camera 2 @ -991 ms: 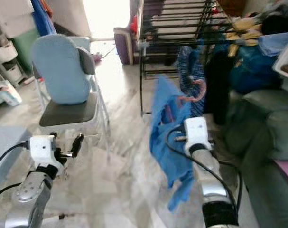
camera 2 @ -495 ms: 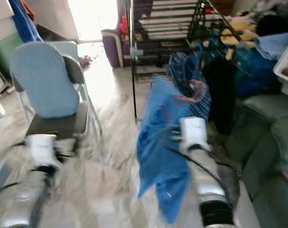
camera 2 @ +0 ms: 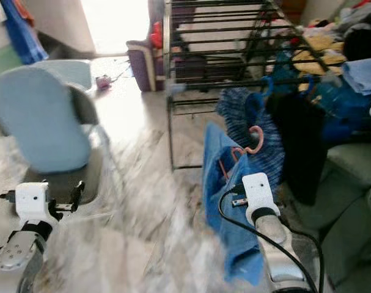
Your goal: Hang hanger
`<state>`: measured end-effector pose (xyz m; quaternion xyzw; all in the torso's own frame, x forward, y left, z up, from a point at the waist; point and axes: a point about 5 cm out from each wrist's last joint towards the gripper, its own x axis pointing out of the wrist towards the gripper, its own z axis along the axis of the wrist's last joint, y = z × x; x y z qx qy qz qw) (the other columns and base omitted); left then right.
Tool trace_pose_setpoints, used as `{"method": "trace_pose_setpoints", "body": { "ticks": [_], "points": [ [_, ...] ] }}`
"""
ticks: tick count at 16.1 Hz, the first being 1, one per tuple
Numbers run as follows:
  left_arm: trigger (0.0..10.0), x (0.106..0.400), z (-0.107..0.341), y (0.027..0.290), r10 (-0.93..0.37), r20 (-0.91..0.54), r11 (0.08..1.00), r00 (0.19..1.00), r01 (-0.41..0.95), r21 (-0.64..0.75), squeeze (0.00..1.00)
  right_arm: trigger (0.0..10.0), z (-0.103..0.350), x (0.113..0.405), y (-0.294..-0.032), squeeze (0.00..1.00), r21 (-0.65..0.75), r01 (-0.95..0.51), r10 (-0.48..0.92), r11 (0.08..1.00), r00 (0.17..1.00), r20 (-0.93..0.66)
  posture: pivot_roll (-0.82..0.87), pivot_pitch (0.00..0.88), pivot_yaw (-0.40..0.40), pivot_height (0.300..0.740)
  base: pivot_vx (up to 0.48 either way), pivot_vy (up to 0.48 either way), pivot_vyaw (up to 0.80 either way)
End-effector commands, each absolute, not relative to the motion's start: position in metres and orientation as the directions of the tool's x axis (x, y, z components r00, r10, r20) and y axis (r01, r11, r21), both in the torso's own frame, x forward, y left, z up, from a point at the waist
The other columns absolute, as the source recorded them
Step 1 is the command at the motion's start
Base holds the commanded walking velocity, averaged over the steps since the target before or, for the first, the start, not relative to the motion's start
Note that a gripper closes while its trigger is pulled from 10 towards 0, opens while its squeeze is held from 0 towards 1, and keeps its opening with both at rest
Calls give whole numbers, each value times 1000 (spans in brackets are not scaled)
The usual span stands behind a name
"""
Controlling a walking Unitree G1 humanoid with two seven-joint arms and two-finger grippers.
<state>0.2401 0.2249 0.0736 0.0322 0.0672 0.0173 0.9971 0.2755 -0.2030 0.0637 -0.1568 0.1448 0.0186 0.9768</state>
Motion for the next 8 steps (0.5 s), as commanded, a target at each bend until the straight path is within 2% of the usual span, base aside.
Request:
{"method": "trace_pose_setpoints", "body": {
  "ticks": [1, 5, 8],
  "points": [
    [10000, 242, 78, 226, 42, -122, 997, 992, -32, 76, 0, 10000, 75, 284, -193, 0, -302, -124, 44, 945, 965, -260, -112, 0, 25, 736, 431, 0, 0],
    [10000, 247, 90, 225, 68, -79, 994, 995, -61, 86, 0, 10000, 95, 299, -173, 0, -329, -186, 132, 926, 975, -180, -107, 0, 7, 736, 428, 0, 0],
    [10000, 242, 82, 221, 64, -105, 996, 992, -57, 72, 0, 10000, 95, 299, -170, 0, -341, -205, 147, 918, 971, -188, -106, 0, 10, 736, 429, 0, 0]
  ]
}}
